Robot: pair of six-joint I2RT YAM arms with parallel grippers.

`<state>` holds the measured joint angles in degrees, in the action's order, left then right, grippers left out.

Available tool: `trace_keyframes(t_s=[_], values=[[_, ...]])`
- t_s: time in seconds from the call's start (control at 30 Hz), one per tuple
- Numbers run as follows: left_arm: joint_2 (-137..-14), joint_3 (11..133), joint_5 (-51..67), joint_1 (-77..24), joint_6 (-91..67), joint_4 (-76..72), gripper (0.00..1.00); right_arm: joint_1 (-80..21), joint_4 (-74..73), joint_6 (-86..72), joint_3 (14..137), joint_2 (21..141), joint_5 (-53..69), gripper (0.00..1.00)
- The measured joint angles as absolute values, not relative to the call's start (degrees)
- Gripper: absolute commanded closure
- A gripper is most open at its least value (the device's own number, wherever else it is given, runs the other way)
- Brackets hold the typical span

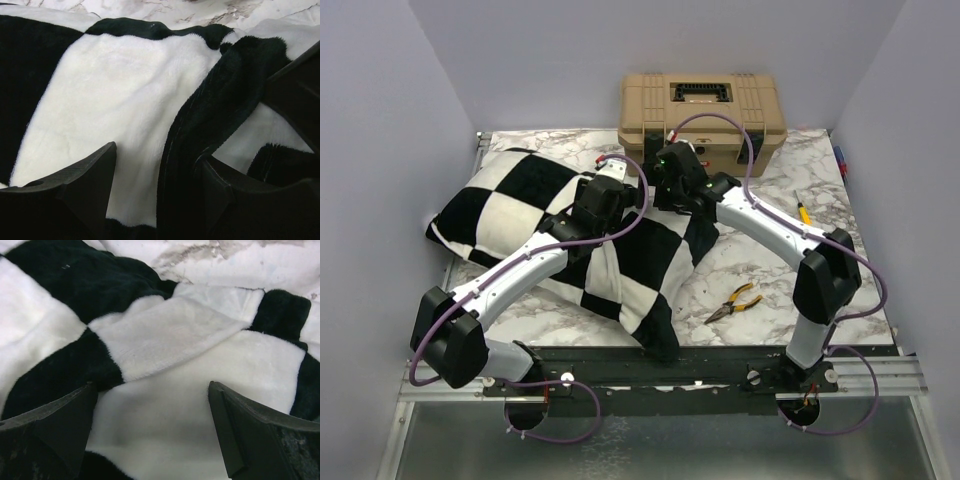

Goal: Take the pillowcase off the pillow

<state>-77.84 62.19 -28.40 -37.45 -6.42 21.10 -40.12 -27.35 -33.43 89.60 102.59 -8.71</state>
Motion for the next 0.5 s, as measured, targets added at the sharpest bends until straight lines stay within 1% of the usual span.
trace_keyframes(t_s=[0.17, 0.3, 0.5], values=[[-78.0, 62.2, -28.2, -37.5, -6.4, 21.1, 0.37, -40.1, -29.7, -33.6, 88.7, 102.9, -12.1, 0.00], [-78.6, 62.2, -28.2, -37.5, -6.4, 21.1, 0.37, -40.2, -30.5, -34.1, 82.1, 99.5, -17.8, 0.00], [-79.2, 62.2, -28.3, -37.5, -6.4, 20.9, 0.36, -37.4, -31.4, -37.1, 69.3, 88.9, -23.2, 0.00]])
